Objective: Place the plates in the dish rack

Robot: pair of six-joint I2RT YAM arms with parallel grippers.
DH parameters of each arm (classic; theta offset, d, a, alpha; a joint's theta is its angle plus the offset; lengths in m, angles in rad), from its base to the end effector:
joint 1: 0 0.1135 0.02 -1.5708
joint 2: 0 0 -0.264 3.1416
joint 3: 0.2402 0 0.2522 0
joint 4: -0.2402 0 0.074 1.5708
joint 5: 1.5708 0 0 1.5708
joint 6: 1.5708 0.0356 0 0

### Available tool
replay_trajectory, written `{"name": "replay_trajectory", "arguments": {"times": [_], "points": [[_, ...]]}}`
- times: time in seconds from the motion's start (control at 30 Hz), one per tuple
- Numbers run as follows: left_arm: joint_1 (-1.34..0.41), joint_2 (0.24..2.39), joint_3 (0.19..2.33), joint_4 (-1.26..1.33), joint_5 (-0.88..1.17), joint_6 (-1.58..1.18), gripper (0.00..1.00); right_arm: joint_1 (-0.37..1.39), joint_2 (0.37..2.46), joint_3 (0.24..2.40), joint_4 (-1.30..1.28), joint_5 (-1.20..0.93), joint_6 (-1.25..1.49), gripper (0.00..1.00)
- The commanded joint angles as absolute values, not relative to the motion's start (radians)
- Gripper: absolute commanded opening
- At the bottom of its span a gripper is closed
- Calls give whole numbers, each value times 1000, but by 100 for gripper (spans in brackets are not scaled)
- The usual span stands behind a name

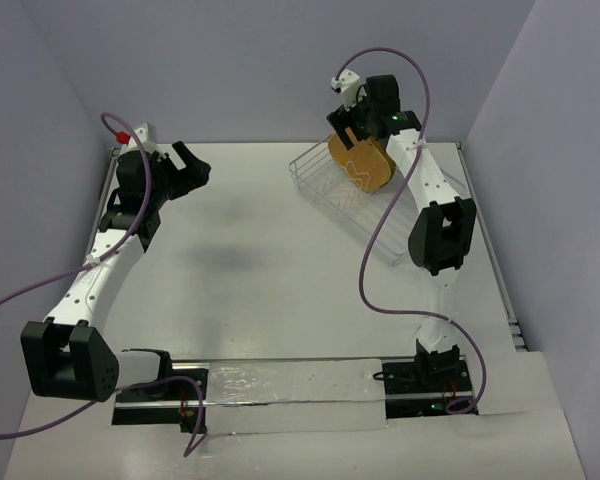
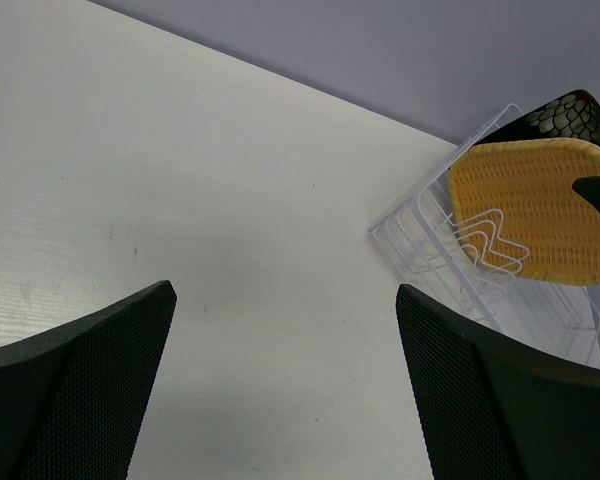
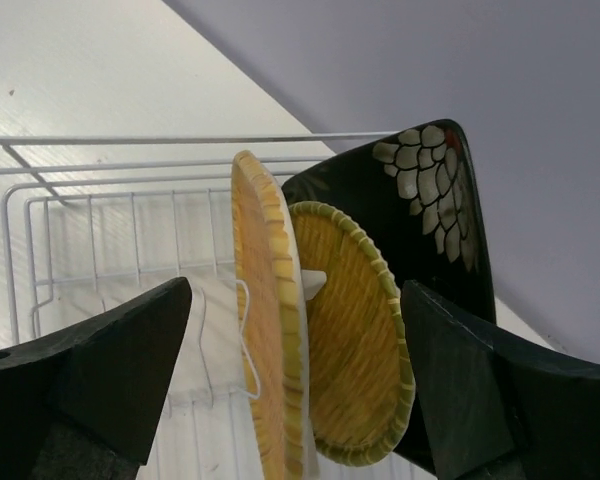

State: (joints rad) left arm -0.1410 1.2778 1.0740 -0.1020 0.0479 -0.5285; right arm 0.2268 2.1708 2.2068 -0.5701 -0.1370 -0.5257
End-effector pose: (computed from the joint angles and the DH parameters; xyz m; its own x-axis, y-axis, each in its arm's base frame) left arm 0.2970 -0.0439 0.3424 -0.3510 -0.4589 -0.8162 0.0100 0.8698 -0.4933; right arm 0.4917 0.1185 0.3445 -0.2598 -0.5701 -0.7794 -0.5407 0.7546 -0.3718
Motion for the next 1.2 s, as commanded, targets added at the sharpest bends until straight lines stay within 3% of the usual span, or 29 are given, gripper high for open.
{"name": "replay_trajectory", "arguments": {"times": [0.0, 0.27, 0.43, 0.57, 0.8, 1.17], "points": [[-132, 1253, 1104, -78, 77, -511, 99, 242, 2098, 2292, -506, -87, -471, 100], [-132, 1194, 1082, -65, 86, -515, 99, 244, 1978, 2219, -489, -45, -414, 100], [-132, 1166, 1064, -55, 77, -514, 99, 218, 1904, 1990, -485, 118, -357, 99], [-132, 1171, 1054, -45, 85, -520, 99, 181, 1783, 1787, -422, 132, -215, 93], [-132, 1192, 1055, -44, 106, -520, 99, 167, 1668, 1504, -349, 136, -108, 93], [-130, 1211, 1063, -47, 103, -514, 99, 150, 1842, 1581, -309, 176, -43, 83]]}}
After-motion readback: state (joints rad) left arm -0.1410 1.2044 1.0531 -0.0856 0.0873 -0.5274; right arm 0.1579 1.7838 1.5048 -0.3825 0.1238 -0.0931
